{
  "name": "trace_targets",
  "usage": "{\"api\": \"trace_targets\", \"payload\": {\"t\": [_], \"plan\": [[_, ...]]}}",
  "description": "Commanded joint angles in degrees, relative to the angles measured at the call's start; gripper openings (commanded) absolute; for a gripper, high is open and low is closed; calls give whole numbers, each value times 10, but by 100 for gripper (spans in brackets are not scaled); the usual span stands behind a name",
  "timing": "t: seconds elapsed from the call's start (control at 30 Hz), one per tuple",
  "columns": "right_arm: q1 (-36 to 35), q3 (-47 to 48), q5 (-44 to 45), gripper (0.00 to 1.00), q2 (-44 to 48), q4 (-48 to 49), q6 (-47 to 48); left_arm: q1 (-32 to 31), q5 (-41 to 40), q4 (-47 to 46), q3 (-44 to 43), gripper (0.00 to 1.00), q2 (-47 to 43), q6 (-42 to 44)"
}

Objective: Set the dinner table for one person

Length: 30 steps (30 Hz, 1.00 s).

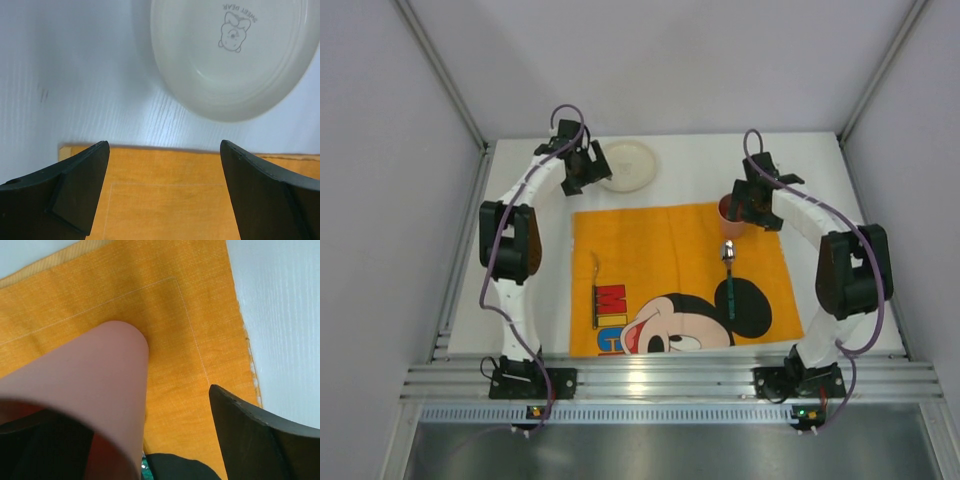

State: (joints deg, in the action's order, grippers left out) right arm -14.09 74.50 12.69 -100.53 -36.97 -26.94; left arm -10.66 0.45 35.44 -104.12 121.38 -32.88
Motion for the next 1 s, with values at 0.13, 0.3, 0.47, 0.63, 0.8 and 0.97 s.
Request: {"api": "trace_targets", "payload": {"t": [0.13,0.3,0.47,0.63,0.8,0.97], "plan": [[4,62,44,95,137,-49,14,5,12,-12,-122,97,87,-42],[17,79,60,98,230,-96,22,5,8,0,-188,94,150,-60],[45,71,62,99,293,-136,23,7,11,-7,-210,90,187,-76],[78,54,60,99,322,-149,26,10,41,-19,-220,77,213,-89],[97,54,56,98,325,-159,32,15,73,-48,-217,57,236,-113],[103,59,52,98,323,-166,29,22,126,-88,-209,4,243,-130]]}}
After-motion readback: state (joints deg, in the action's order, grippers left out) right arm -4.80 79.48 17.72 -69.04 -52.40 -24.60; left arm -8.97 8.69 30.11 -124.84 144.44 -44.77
